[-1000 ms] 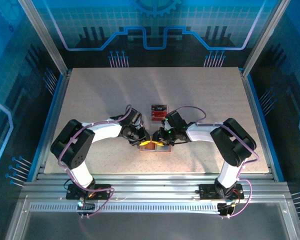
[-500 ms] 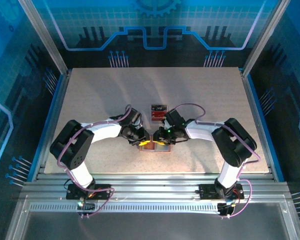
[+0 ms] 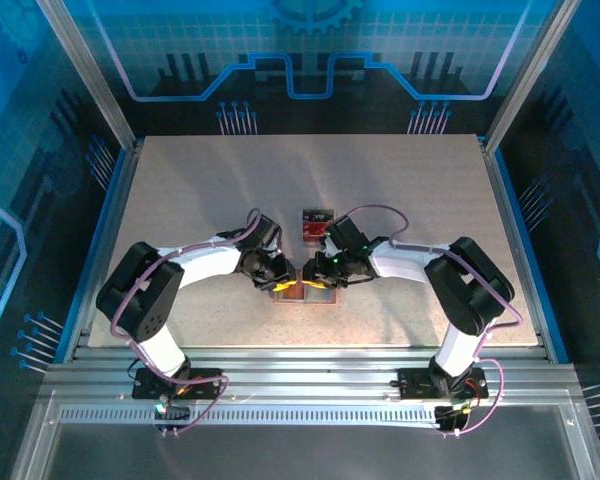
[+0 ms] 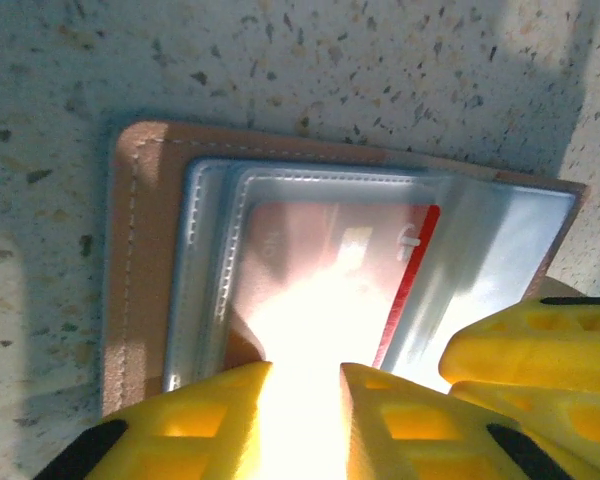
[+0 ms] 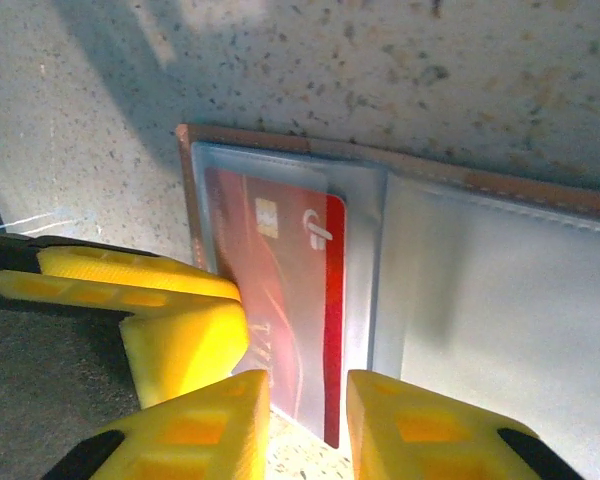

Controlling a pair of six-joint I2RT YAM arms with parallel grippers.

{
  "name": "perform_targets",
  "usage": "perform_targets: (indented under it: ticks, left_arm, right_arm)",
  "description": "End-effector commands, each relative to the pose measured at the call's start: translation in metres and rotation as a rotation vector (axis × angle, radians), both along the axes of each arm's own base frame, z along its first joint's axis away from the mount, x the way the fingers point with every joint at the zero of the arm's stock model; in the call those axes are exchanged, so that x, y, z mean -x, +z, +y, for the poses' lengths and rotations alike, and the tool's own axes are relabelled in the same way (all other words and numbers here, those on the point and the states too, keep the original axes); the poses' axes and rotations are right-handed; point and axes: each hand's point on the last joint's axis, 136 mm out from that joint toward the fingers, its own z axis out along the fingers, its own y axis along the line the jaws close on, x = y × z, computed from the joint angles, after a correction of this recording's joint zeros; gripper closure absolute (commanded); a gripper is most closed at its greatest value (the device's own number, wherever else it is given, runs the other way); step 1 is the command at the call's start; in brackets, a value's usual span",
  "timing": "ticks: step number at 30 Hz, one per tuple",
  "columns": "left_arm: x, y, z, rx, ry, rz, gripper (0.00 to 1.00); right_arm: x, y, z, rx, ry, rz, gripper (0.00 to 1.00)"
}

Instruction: Take the credit cards out of the card holder

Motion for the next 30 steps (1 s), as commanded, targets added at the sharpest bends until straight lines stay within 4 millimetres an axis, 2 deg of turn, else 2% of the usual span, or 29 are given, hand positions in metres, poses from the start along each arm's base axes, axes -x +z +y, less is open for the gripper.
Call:
perform_targets:
  ticks: [1, 10, 17, 30]
  left_arm:
    - [-0.004, 0.011, 0.009, -0.023, 0.01, -0.032, 0.73]
    - [-0.004, 0.013, 0.014, -0.017, 0.025, -0.046, 0.73]
    - [0.001, 0.003, 0.017, -0.03, 0.016, -0.02, 0.83]
    - [0.007, -0.011, 0.016, -0.025, 0.005, 0.02, 0.88]
  right_arm:
    - [0.001, 0.002, 0.012, -0.023, 0.02, 0.015, 0.73]
    - [0.001, -0.001, 0.018, -0.02, 0.027, 0.02, 0.74]
    - [0.001, -0.005, 0.021, -0.01, 0.033, 0.025, 0.74]
    - [0.005, -0.016, 0.017, 0.028, 0.035, 0.041, 0.74]
